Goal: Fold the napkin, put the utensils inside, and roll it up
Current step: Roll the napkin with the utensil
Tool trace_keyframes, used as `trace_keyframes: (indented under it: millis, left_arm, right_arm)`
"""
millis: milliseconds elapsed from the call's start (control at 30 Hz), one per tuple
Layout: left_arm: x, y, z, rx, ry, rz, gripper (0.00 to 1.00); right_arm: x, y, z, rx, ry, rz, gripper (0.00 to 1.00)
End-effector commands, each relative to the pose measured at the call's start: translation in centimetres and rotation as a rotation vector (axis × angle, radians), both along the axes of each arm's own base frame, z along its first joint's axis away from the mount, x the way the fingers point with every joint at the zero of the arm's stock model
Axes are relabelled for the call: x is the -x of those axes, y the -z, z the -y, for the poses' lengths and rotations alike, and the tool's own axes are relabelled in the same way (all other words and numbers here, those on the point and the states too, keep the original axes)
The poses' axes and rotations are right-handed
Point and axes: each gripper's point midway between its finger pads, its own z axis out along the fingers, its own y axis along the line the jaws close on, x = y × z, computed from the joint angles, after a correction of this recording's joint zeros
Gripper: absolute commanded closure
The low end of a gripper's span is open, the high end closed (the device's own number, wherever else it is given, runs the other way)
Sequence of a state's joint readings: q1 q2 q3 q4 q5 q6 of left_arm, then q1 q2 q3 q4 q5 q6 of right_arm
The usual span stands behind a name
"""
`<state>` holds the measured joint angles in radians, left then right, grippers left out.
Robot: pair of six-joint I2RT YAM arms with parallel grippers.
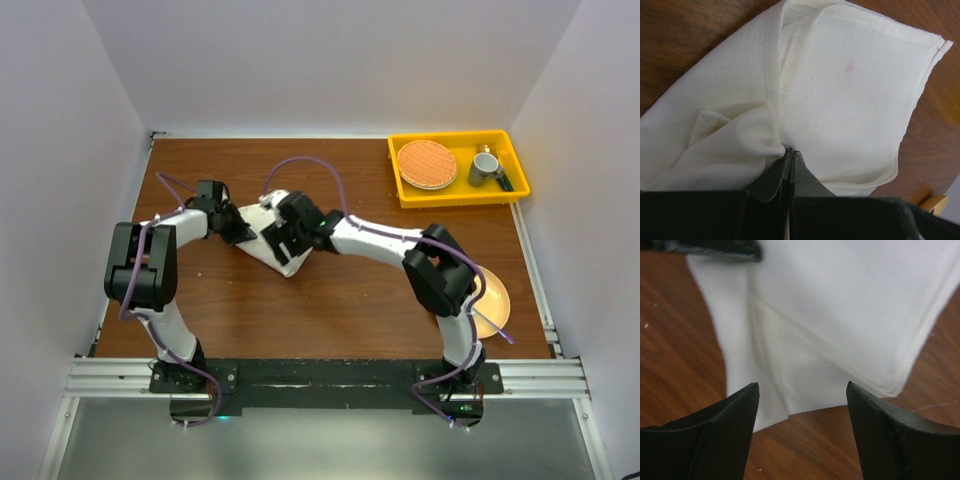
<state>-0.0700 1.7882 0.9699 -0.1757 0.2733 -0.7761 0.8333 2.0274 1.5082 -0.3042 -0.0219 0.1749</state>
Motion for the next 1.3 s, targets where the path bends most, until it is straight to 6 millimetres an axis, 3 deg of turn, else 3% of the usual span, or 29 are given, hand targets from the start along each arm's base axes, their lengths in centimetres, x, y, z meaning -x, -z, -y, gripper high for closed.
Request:
trace_keyframes:
  millis: [0,67,333,467,700,767,867,933,1000,1033,1133,1267]
  left_arm:
    - [0.1,0.7,-1.1,-0.067,-0.037,-0.068,1.0]
    - [0.5,1.3,-1.2,-0.072,-0.039,-0.103,1.0]
    - [0.9,2.2,-1.0,-0.062,-0.038,-0.151,1.0]
    - [0.8,2.0,-1.0,-0.065,-0.032,-0.144,1.0]
    - [0.7,1.8,-1.0,-0.069,-0.021,-0.138,1.0]
    - [0.4,1.5,-0.9,-0.072,-0.008,-0.122,1.0]
    - [-0.3,0.2,-0.4,-0.053,0.046,-0.032,1.0]
    - [-1.3,-2.0,-0.2,-0.049,0.065,0.076,1.0]
    - [-1.7,-4.2,-0.5,-0.062,0.061,0.151,0.87]
    - [-1.9,-5.0,-0.6,-0.075,0.064,0.179,0.82]
    - [-2.9,-8.5,-1.8,-0.142,0.037,0.266,0.64]
    - [-3.0,-12.7,-3.4,-0.227,-0.004,0.356,0.55]
  right_arm:
    - [1.8,-5.3,-4.0,0.035,-0.135,0.261,0.22]
    - [2.5,-5.4,-5.1,0.072,-0.17,0.325,0.2]
    - [2.2,-0.7,-6.5,0.204,-0.24,0.344,0.21]
    - [2.1,0.4,-7.1,0.2,-0.255,0.33,0.25]
    - [1.5,1.9,-6.6,0.169,-0.23,0.276,0.46]
    - [1.3,2.2,-6.1,0.168,-0.215,0.259,0.65]
    - [0.7,2.8,-5.4,0.126,-0.215,0.165,0.81]
    - [1.1,2.8,-5.9,0.063,-0.244,0.087,0.94]
    - [1.0,4.2,-4.9,0.04,-0.203,-0.039,1.0]
    - [1.3,3.7,-5.5,-0.006,-0.22,-0.088,1.0]
    - [2.3,5.0,-5.3,-0.082,-0.189,-0.256,1.0]
    - [2.2,6.0,-5.1,-0.211,-0.157,-0.433,1.0]
